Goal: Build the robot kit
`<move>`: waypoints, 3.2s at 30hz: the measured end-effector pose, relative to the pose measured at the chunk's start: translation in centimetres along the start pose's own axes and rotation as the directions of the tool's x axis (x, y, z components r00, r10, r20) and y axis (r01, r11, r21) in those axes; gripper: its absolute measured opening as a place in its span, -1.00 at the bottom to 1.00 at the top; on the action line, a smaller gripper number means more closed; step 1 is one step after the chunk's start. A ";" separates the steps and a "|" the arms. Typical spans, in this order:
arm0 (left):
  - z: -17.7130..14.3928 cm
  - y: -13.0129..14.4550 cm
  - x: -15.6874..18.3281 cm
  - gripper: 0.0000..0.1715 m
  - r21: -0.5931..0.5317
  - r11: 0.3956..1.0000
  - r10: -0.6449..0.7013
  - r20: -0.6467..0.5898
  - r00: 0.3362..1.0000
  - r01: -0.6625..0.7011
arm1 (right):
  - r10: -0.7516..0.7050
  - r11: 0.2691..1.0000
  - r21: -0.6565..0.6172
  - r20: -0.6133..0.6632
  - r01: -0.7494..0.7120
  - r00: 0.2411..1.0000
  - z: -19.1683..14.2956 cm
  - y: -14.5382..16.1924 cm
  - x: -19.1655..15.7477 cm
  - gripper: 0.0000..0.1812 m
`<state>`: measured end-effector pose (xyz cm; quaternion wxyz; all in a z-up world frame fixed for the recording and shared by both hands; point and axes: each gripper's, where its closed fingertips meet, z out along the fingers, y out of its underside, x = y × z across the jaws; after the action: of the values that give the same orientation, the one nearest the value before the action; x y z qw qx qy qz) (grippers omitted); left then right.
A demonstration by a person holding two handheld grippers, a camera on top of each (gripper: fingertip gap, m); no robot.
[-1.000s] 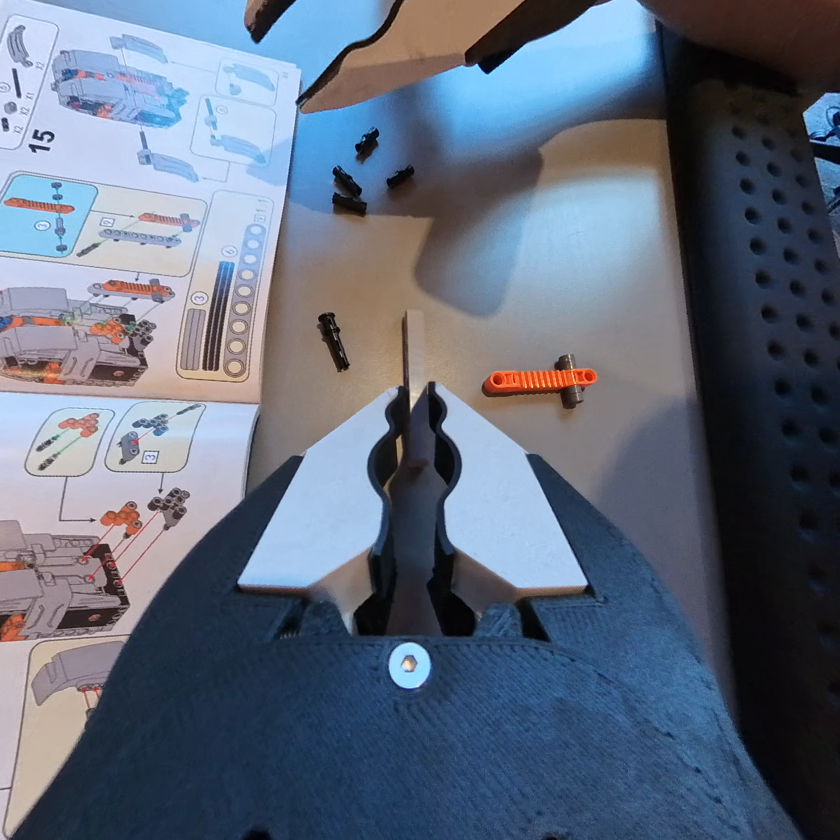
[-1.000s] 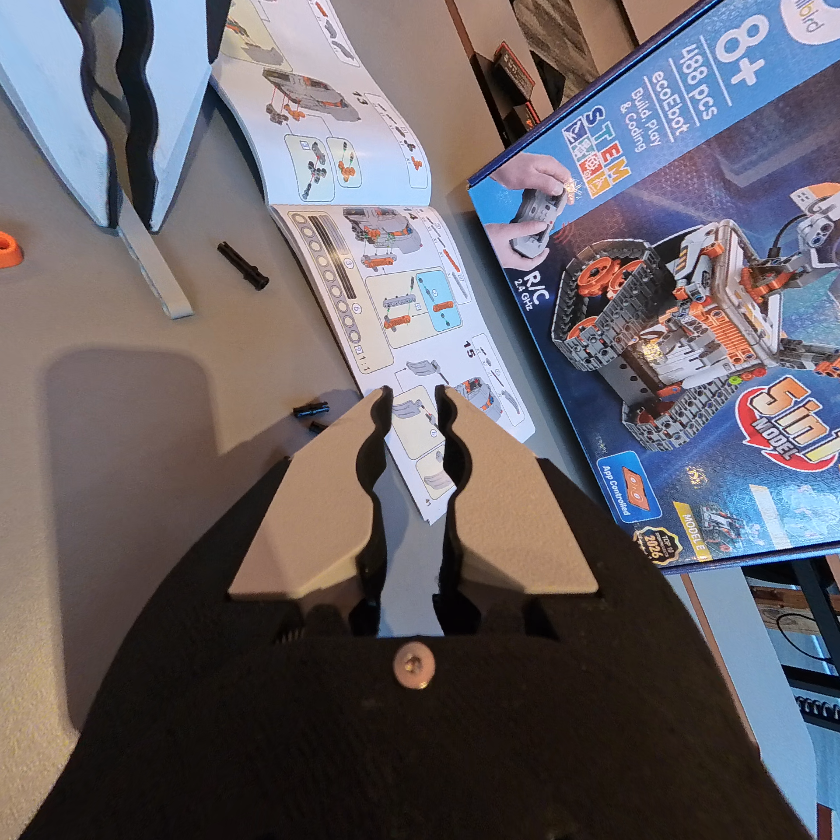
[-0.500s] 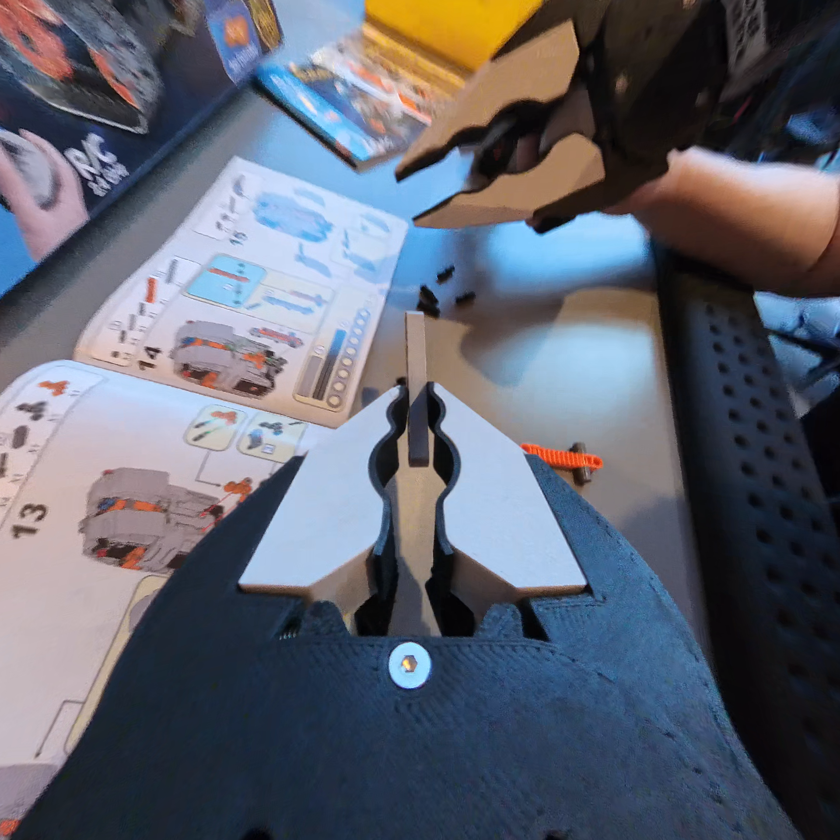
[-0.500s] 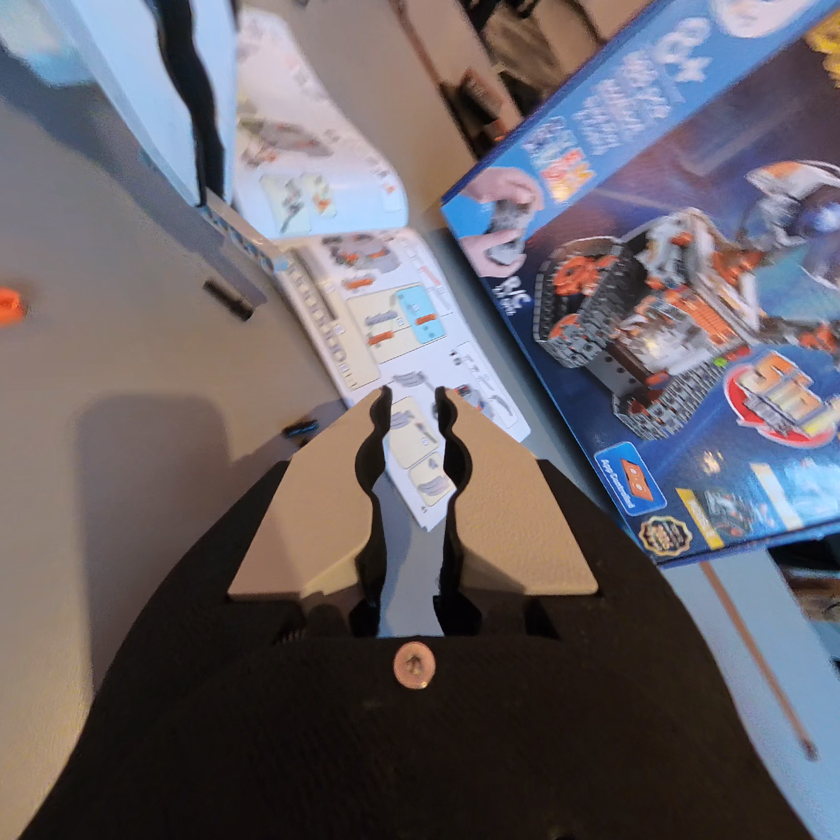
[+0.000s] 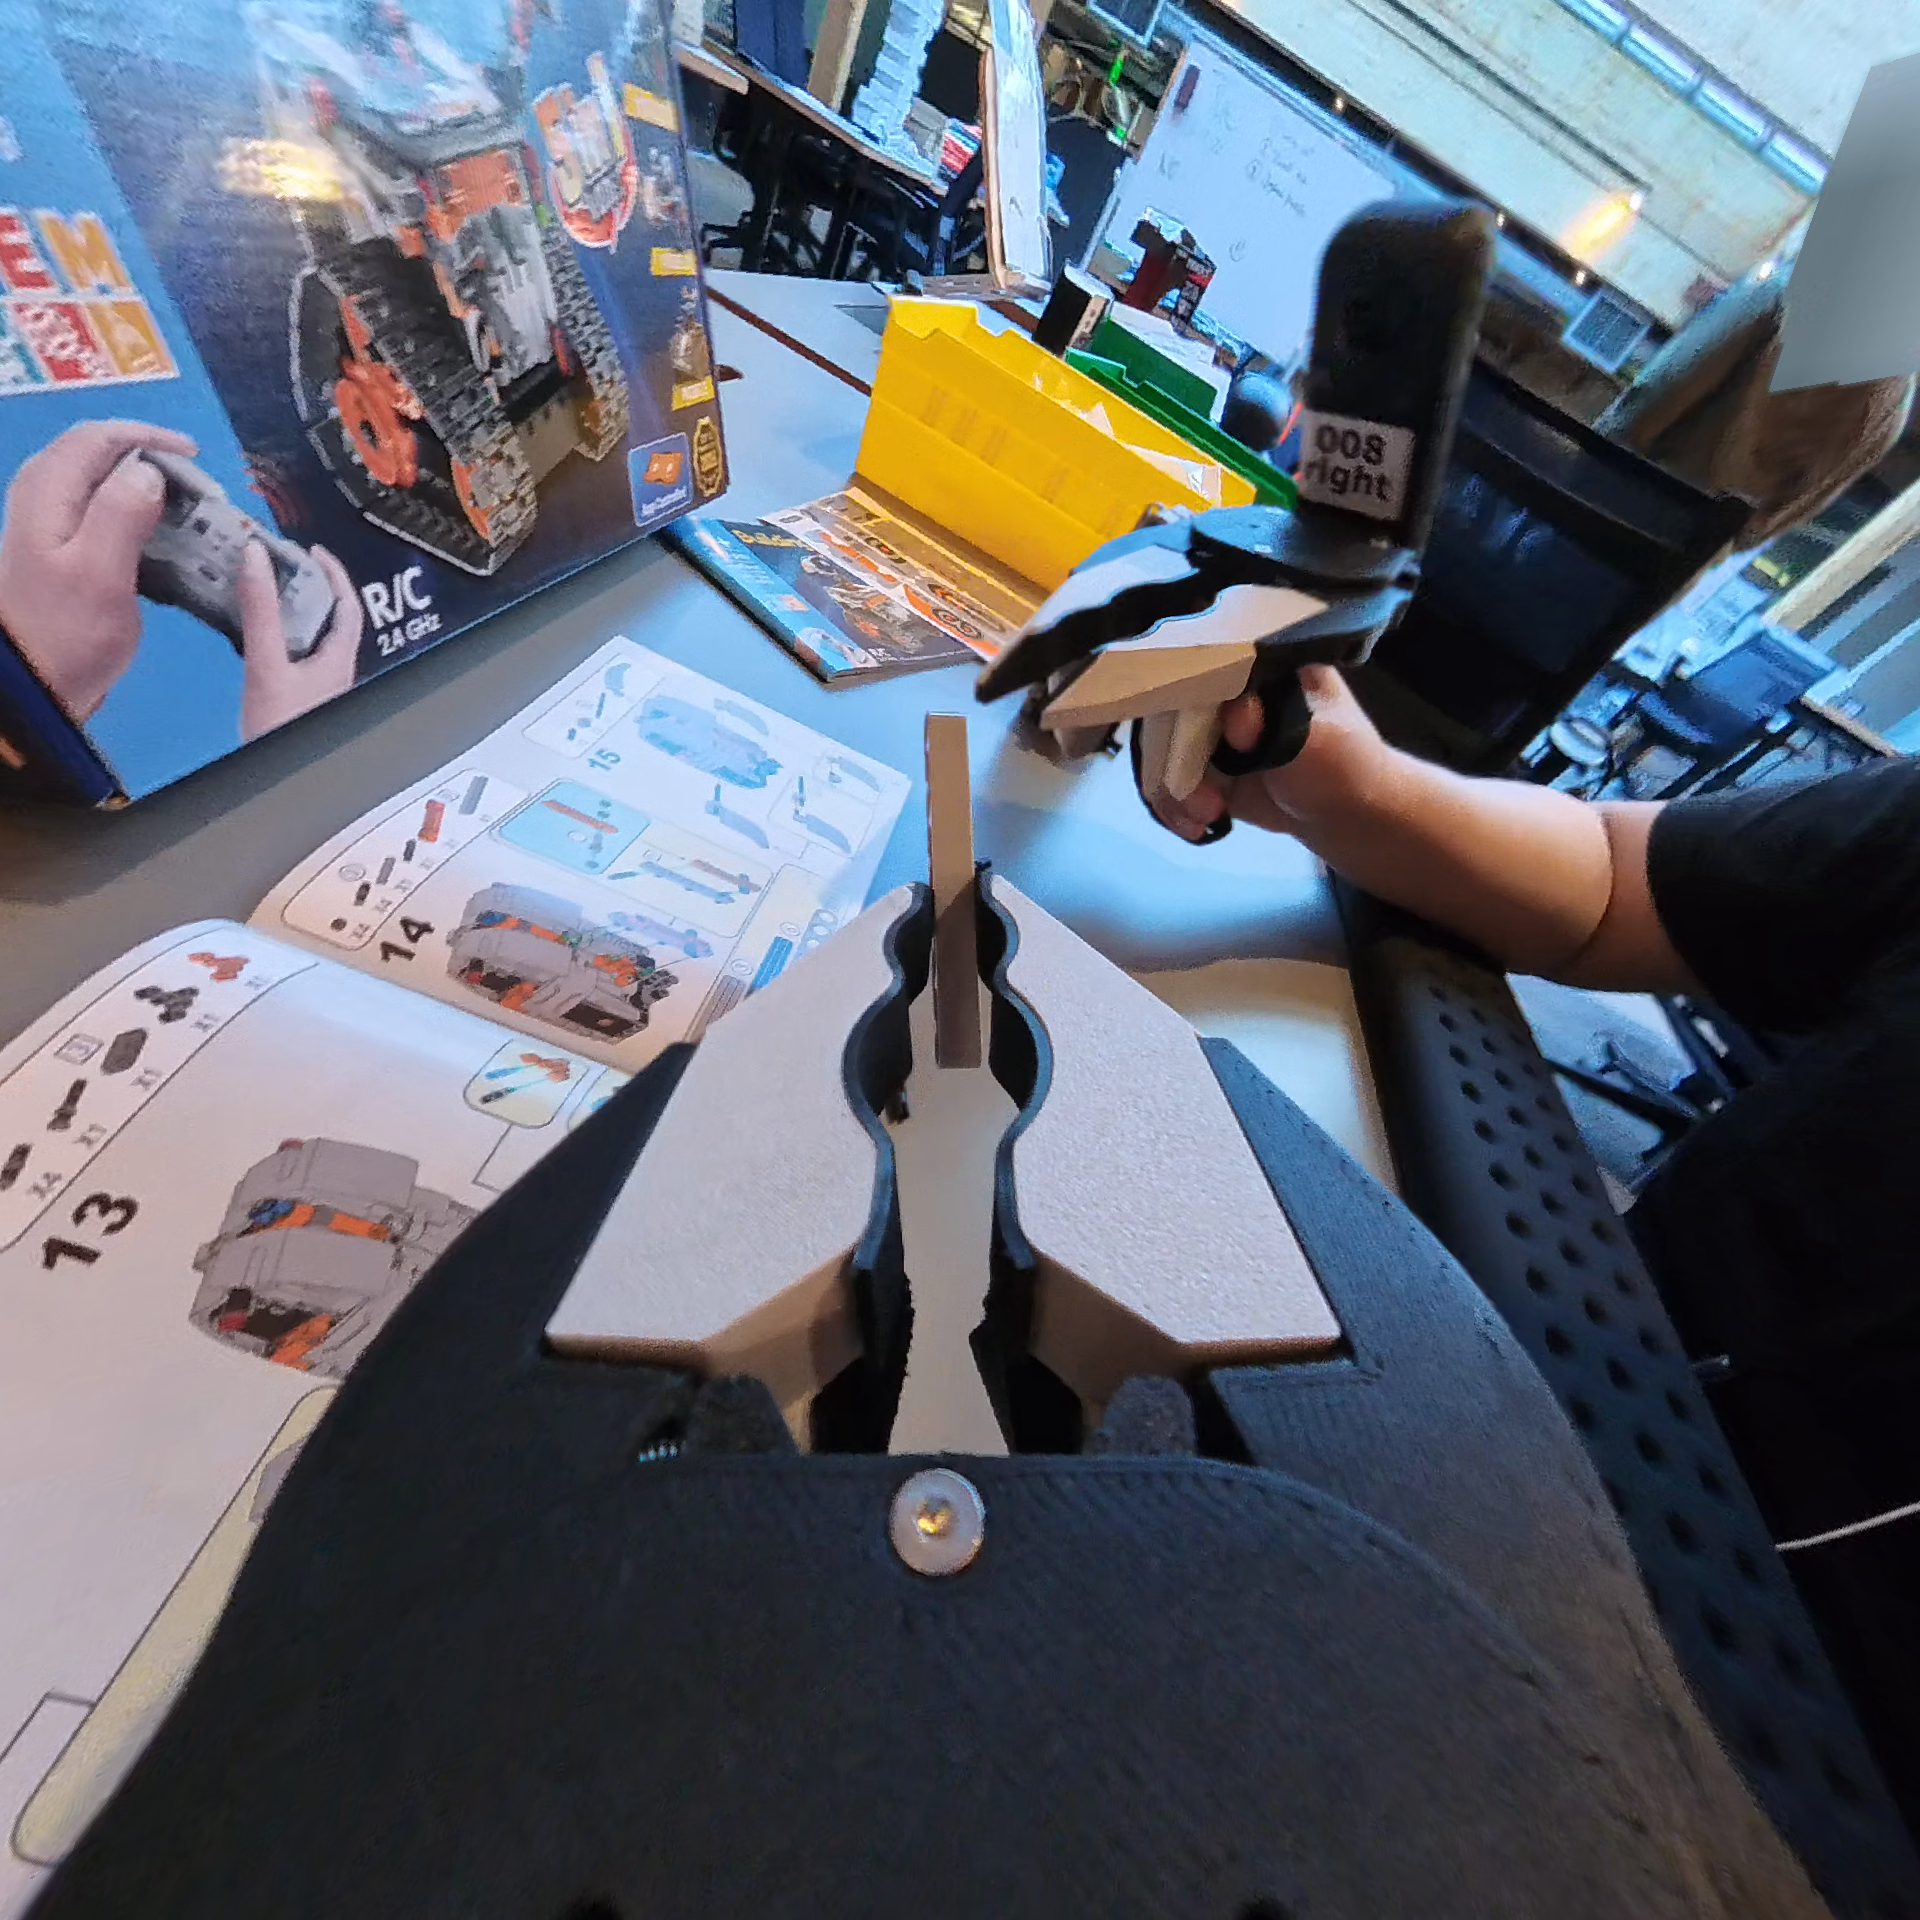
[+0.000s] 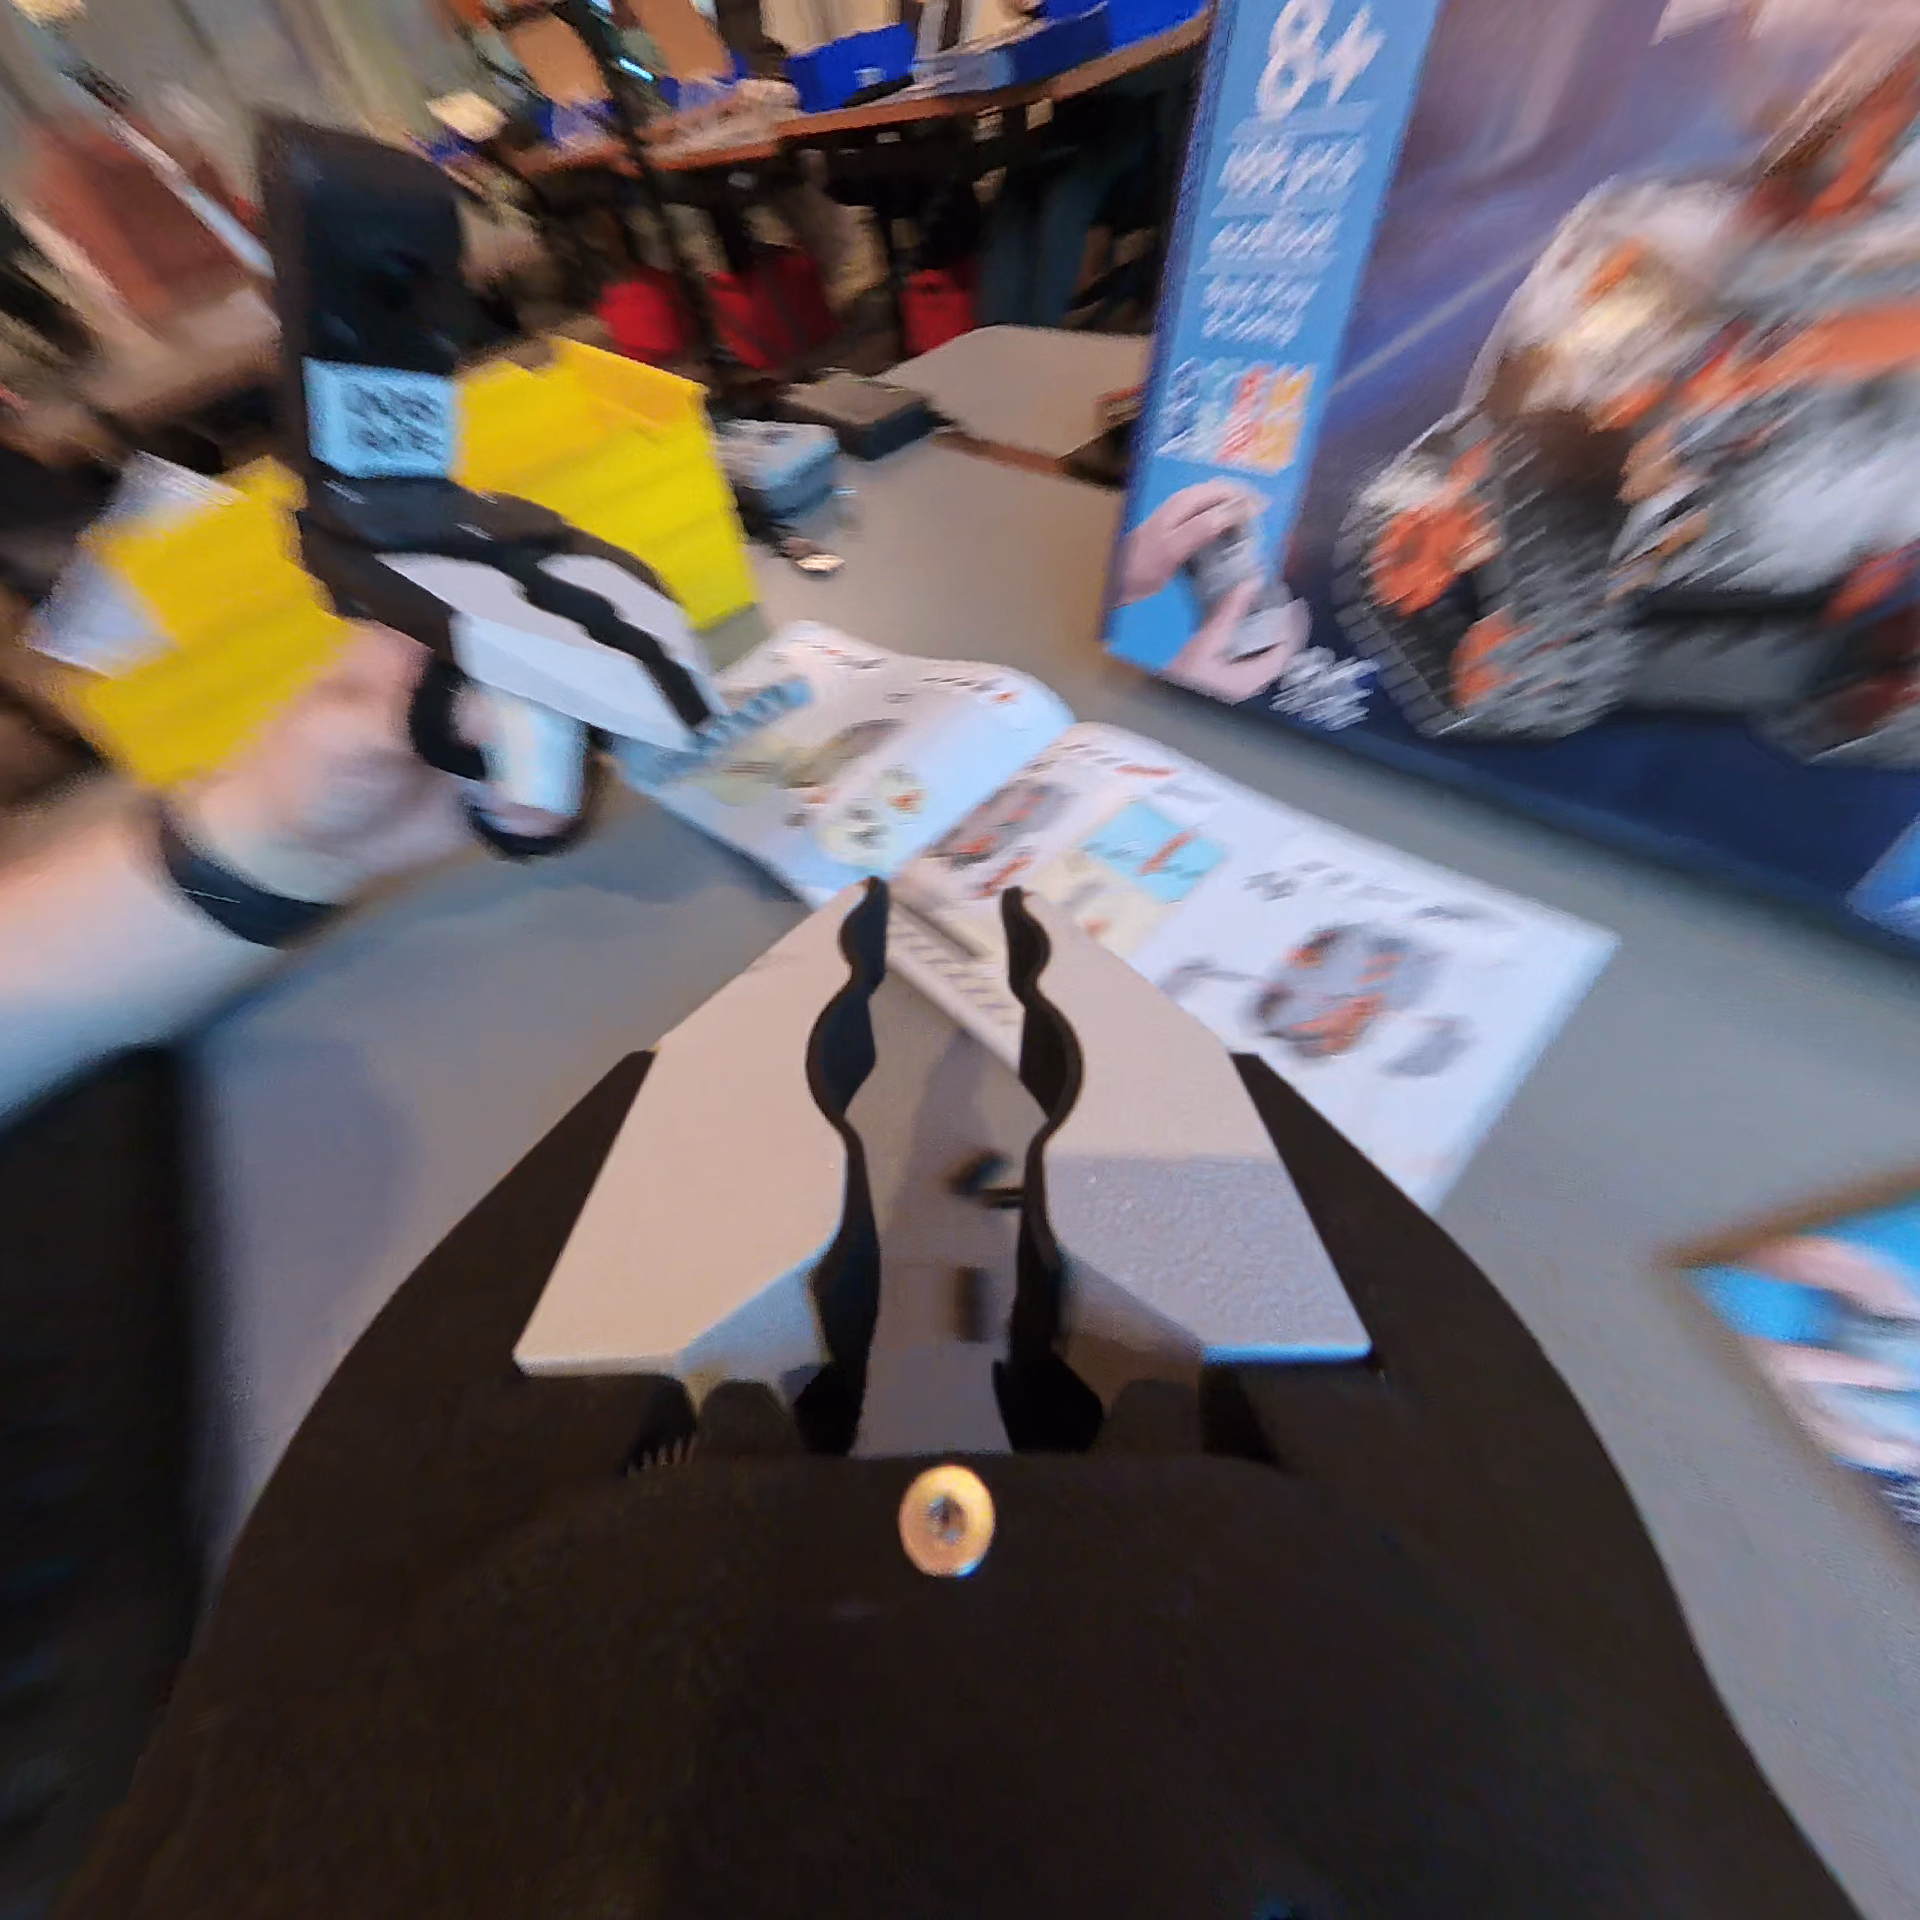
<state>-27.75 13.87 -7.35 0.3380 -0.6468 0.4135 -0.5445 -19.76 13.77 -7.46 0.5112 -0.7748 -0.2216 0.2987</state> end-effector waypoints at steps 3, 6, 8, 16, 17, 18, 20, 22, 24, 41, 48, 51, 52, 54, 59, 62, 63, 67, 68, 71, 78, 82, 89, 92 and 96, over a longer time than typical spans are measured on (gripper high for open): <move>0.7 0.7 0.9 -0.96 -0.065 0.985 0.159 0.028 0.987 -0.157 | 0.213 0.977 -0.027 0.158 -0.211 0.964 0.4 0.2 -2.2 -0.83; 1.4 0.7 2.1 -0.96 -0.096 0.950 0.304 0.052 0.951 -0.299 | 0.422 0.905 -0.077 0.271 -0.418 0.865 0.6 0.5 -3.6 -0.83; 1.6 0.7 2.2 -0.95 -0.117 0.934 0.348 0.078 0.934 -0.338 | 0.531 0.843 -0.118 0.343 -0.525 0.775 0.7 0.5 -4.4 -0.80; 2.4 1.7 2.2 -0.95 -0.184 0.904 0.407 0.096 0.908 -0.385 | 0.642 0.751 -0.127 0.372 -0.648 0.671 1.3 0.9 -4.2 -0.72; 2.5 1.8 1.9 -0.95 -0.195 0.903 0.409 0.116 0.905 -0.383 | 0.635 0.756 -0.123 0.377 -0.643 0.674 1.4 0.8 -4.2 -0.74; 2.5 1.9 1.9 -0.95 -0.202 0.902 0.410 0.118 0.904 -0.383 | 0.621 0.764 -0.112 0.395 -0.636 0.677 1.4 0.5 -4.3 -0.76; 2.6 2.0 2.0 -0.95 -0.201 0.902 0.408 0.110 0.906 -0.382 | 0.601 0.781 -0.106 0.391 -0.615 0.697 1.6 0.4 -4.2 -0.77; 2.8 2.1 2.2 -0.95 -0.199 0.904 0.402 0.098 0.910 -0.378 | 0.577 0.806 -0.108 0.365 -0.582 0.731 1.8 0.7 -4.0 -0.83; 3.0 2.2 2.2 -0.95 -0.206 0.902 0.405 0.098 0.909 -0.380 | 0.556 0.823 -0.110 0.357 -0.557 0.751 1.9 0.8 -4.0 -0.94; 4.6 4.8 2.9 -0.76 -0.264 0.930 0.260 -0.026 0.965 -0.258 | 0.469 0.883 -0.127 0.236 -0.451 0.851 1.7 1.8 -3.8 -0.95; 4.6 4.9 2.2 -0.92 -0.282 0.934 0.230 0.014 0.973 -0.217 | 0.455 0.890 -0.112 0.248 -0.441 0.855 1.8 1.7 -4.0 -0.94; 4.4 3.9 2.7 -0.93 -0.223 0.961 0.164 -0.009 0.986 -0.162 | 0.392 0.918 -0.064 0.286 -0.391 0.874 1.6 0.9 -4.2 -0.85; 4.2 3.4 2.7 -0.93 -0.195 0.971 0.136 -0.013 0.991 -0.136 | 0.374 0.925 -0.045 0.284 -0.377 0.883 1.5 0.7 -4.0 -0.76; 3.6 2.1 2.4 -0.93 -0.120 0.990 0.069 -0.007 0.998 -0.069 | 0.341 0.938 -0.032 0.278 -0.346 0.898 1.3 0.5 -3.9 -0.75; 1.3 -1.2 1.5 -0.93 0.088 0.987 -0.130 -0.058 0.990 0.135 | 0.246 0.968 -0.008 0.214 -0.250 0.945 1.2 0.5 -3.5 -0.74; 1.2 -1.2 1.0 -0.93 0.093 0.985 -0.143 -0.041 0.989 0.146 | 0.132 0.990 0.033 0.113 -0.137 0.985 0.9 0.0 -2.5 -0.74; 1.5 -0.9 1.0 -0.93 0.077 0.989 -0.129 -0.022 0.991 0.130 | 0.101 0.993 0.052 0.086 -0.106 0.991 0.7 -0.4 -2.2 -0.74; 3.3 0.6 0.9 -0.93 -0.024 1.000 -0.009 0.089 0.996 0.011 | 0.111 0.990 0.082 0.074 -0.117 0.991 0.8 -0.9 -2.4 -0.72; 3.8 0.8 1.1 -0.93 -0.043 0.999 0.021 0.104 0.994 -0.016 | 0.146 0.985 0.074 0.103 -0.154 0.984 1.2 -0.7 -2.9 -0.71; 4.6 0.9 1.6 -0.93 -0.063 0.996 0.064 0.116 0.991 -0.057 | 0.241 0.967 0.041 0.155 -0.250 0.958 2.5 0.1 -4.1 -0.68; 5.0 1.5 2.1 -0.92 -0.099 0.992 0.092 0.106 0.990 -0.081 | 0.294 0.948 0.077 0.151 -0.307 0.944 2.6 -0.3 -3.8 -0.82; 5.2 2.3 3.8 -0.93 -0.127 0.991 -0.049 -0.038 0.998 0.043 | 0.247 0.963 0.058 0.211 -0.265 0.946 2.1 -0.6 -3.9 -0.79; 5.0 1.5 4.8 -0.93 -0.078 0.973 -0.228 -0.160 0.960 0.218 | 0.164 0.985 0.016 0.244 -0.173 0.956 1.0 -0.7 -4.5 -0.82; 4.6 1.2 4.2 -0.93 -0.059 0.971 -0.236 -0.148 0.960 0.230 | 0.196 0.978 0.031 0.223 -0.208 0.955 0.7 -0.9 -3.8 -0.77; 5.1 2.5 3.6 -0.93 -0.119 0.978 -0.183 -0.078 0.980 0.173 | 0.314 0.946 -0.006 0.274 -0.325 0.909 1.0 -0.6 -3.9 -0.75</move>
<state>-22.94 9.51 -8.91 0.2322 -0.6744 0.3982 -0.5768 -23.31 12.07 -6.31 0.4354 -0.7421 -0.1537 0.4858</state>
